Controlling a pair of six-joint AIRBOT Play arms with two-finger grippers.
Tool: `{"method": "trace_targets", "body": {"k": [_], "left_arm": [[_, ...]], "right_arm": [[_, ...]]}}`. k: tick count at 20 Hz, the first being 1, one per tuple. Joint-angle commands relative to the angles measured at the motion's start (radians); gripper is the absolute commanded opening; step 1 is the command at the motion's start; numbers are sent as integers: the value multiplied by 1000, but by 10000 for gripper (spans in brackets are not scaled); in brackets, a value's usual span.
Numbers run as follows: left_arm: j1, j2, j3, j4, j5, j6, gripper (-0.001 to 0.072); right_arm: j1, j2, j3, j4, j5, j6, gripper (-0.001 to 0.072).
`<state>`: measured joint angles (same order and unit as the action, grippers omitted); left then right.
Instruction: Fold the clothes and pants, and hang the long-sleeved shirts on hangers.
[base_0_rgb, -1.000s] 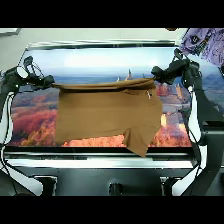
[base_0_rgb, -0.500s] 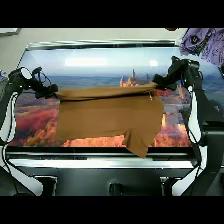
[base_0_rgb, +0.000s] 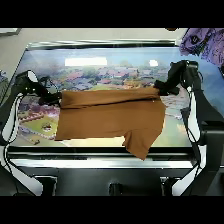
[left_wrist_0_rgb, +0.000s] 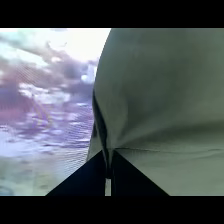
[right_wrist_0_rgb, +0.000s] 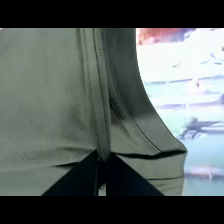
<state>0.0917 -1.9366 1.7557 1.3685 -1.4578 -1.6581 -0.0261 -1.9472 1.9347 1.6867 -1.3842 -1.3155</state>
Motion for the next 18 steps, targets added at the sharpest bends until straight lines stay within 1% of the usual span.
{"method": "trace_targets", "body": {"k": [1,2,3,4,5,6,7,8,10,12,13,15,16,18], "left_arm": [[-9,-17,-12,-1,-9,-3,23],[-12,-22,-12,0,-7,-3,26],[-16,-26,-13,0,2,-3,85],[-19,-26,-13,-1,16,-8,199],[-22,-23,-10,-2,29,-29,369],[-23,-20,4,-2,29,-30,529],[-18,-11,27,1,28,-29,609],[-9,5,53,2,25,-29,613],[28,74,98,23,18,-29,612],[80,156,97,38,-2,-29,613],[112,196,81,43,-21,-25,612],[176,285,-15,47,-26,-26,612],[207,336,-95,43,-12,-26,612],[257,436,-280,1,47,-26,612]], "right_arm": [[1,-29,0,5,-19,0,36],[1,-40,0,5,-19,0,37],[0,-50,0,5,-17,0,49],[0,-59,0,6,-16,0,135],[0,-61,0,8,-8,0,247],[0,-57,2,12,-5,-2,375],[-3,-47,5,10,-11,-18,424],[-9,-24,5,10,-19,-55,423],[-35,38,3,32,-58,-174,422],[-105,110,-21,178,-89,-262,421],[-146,151,-63,243,-90,-288,421],[-238,263,-245,347,-80,-349,422],[-283,329,-372,389,-64,-377,422],[-337,458,-629,408,-30,-407,422]]}}
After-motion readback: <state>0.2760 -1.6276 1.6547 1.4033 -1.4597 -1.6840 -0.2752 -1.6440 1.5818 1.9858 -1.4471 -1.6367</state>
